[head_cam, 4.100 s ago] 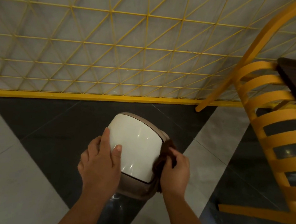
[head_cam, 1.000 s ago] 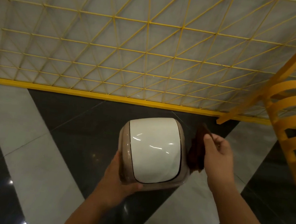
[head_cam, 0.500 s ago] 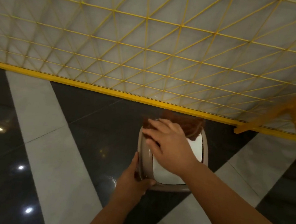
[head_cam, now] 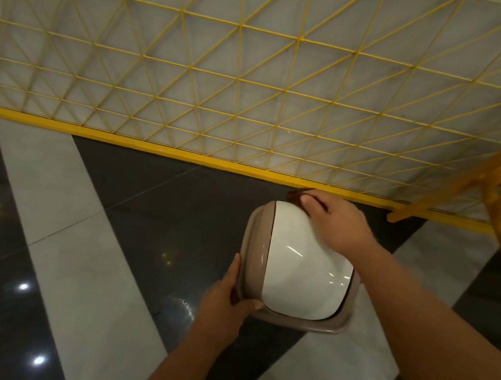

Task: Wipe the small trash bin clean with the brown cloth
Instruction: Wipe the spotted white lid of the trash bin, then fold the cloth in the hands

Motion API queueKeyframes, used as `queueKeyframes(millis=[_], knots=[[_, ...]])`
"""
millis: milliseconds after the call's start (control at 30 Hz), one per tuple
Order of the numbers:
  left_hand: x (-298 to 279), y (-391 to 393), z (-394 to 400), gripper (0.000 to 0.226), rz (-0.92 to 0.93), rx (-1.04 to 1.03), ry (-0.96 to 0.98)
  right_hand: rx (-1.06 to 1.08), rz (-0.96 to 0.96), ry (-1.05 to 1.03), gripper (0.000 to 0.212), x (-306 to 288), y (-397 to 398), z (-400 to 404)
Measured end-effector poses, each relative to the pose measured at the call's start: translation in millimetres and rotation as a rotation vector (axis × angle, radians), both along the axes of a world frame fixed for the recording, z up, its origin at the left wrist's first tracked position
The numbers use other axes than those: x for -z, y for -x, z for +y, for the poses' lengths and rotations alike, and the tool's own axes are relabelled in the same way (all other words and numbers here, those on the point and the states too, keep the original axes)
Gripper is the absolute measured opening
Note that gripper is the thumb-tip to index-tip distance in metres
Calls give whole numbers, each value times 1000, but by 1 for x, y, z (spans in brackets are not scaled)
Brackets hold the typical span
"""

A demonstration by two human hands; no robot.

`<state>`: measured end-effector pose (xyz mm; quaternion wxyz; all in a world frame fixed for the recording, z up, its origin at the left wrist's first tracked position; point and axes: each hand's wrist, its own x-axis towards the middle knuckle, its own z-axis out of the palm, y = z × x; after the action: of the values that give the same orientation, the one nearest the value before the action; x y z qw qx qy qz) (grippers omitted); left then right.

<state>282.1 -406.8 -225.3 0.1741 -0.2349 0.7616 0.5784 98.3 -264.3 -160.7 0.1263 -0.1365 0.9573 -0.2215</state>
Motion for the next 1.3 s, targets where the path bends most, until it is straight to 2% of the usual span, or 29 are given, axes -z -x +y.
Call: queueKeyframes(millis=[67,167,267,367,467,667,800,867,967,1000,1067,1167,1233,1300], knots=[[-1,1,1,91,4,30,7,163,-91,123,35,6,3,29],[0,1,4,89,28,15,-41,461,-193,456,32,15,-9,57],[0,1,7,89,34,5,-57,679,-189,689,35,24,-36,60],[0,1,8,90,10,-13,-3,851,-190,730,49,35,-69,56],[0,1,9,89,15,5,40,929,-185,727,53,43,-102,56],[-3,1,11,86,1,27,80,974,-158,612,40,42,-146,57],[-4,1,10,89,12,20,106,1028,-258,595,36,29,-160,67],[-6,0,10,91,3,21,103,1142,-410,701,38,15,-161,72],[-14,-4,5,109,-42,-50,64,1350,-672,1088,44,-12,-164,78],[-19,-5,2,118,-76,-89,61,1321,-733,1208,44,-21,-165,80],[-33,-5,-6,128,-150,-201,103,1100,-870,1342,42,-38,-165,84],[-71,-6,-9,108,-96,-297,164,683,-935,1341,43,-67,-156,89],[-103,-8,-3,89,16,-146,59,462,-941,1306,43,-86,-148,87],[-136,-11,8,78,88,93,-183,270,-898,1222,43,-104,-143,83]])
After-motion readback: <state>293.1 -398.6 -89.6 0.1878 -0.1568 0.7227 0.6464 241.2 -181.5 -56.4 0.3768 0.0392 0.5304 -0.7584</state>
